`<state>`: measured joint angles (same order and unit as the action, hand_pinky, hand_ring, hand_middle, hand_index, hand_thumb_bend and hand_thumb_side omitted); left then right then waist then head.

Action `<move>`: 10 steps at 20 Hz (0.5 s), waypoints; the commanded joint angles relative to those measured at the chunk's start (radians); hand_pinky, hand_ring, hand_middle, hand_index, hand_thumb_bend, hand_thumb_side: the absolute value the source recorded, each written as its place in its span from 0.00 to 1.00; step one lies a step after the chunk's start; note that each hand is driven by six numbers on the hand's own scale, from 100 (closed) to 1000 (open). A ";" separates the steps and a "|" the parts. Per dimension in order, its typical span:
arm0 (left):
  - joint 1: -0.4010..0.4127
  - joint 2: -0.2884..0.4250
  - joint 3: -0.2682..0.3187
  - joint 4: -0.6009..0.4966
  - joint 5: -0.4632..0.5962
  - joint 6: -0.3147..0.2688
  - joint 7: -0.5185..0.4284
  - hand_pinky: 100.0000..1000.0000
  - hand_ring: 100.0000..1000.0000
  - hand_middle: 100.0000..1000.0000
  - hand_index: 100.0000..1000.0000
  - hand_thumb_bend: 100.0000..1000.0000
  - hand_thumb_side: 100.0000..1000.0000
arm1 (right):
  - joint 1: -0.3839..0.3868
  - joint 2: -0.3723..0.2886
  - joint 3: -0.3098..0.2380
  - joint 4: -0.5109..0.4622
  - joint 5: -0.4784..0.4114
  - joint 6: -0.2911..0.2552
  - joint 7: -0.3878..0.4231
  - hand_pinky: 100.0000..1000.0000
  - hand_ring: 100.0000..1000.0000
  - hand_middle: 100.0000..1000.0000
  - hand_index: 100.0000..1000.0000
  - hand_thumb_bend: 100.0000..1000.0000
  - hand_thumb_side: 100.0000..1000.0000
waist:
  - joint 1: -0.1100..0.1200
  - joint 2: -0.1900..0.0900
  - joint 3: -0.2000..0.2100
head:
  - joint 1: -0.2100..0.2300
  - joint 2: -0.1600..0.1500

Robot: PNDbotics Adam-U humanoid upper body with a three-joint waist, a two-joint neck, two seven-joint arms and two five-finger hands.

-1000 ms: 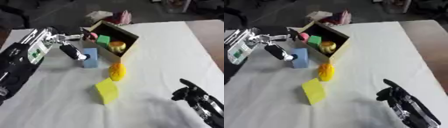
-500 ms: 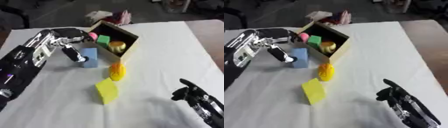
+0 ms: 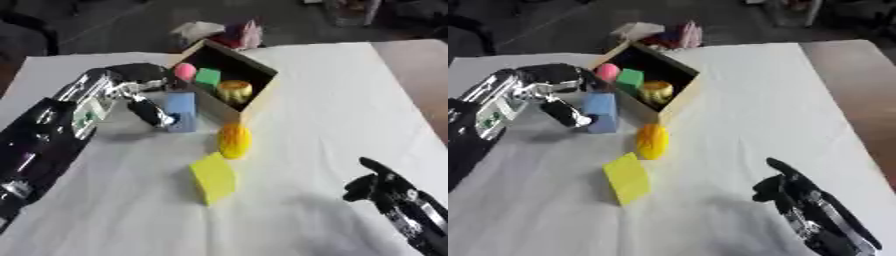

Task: Pick up objects on the table and place them in the box.

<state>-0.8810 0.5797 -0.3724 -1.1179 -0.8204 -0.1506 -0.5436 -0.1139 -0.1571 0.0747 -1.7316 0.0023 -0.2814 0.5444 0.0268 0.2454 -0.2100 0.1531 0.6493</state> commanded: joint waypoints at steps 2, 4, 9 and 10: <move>-0.010 0.016 -0.003 0.001 0.042 -0.016 -0.060 0.74 0.67 0.71 0.86 0.21 0.36 | -0.008 -0.012 -0.002 -0.008 0.001 0.000 0.000 0.69 0.65 0.65 1.00 0.00 0.65 | -0.002 -0.018 0.000 | 0.001 -0.002; -0.010 0.020 -0.002 -0.008 0.049 -0.016 -0.075 0.72 0.62 0.65 0.83 0.21 0.27 | -0.008 -0.012 -0.002 -0.008 0.001 0.000 -0.001 0.69 0.65 0.65 1.00 0.00 0.65 | -0.002 -0.018 0.000 | 0.000 -0.003; -0.014 0.037 0.009 -0.053 0.053 0.002 -0.032 0.67 0.53 0.52 0.72 0.10 0.24 | -0.008 -0.012 -0.003 -0.007 0.002 0.000 -0.001 0.69 0.65 0.65 1.00 0.00 0.65 | -0.001 -0.019 0.000 | -0.002 -0.005; -0.018 0.045 0.012 -0.070 0.056 0.005 -0.018 0.67 0.51 0.50 0.70 0.08 0.23 | -0.008 -0.012 -0.003 -0.007 0.003 0.000 -0.002 0.69 0.65 0.65 1.00 0.00 0.65 | -0.001 -0.019 0.000 | -0.002 -0.005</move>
<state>-0.8814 0.5864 -0.3719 -1.1605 -0.7730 -0.1495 -0.5756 -0.1139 -0.1571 0.0747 -1.7314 0.0024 -0.2813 0.5445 0.0271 0.2428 -0.2100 0.1524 0.6493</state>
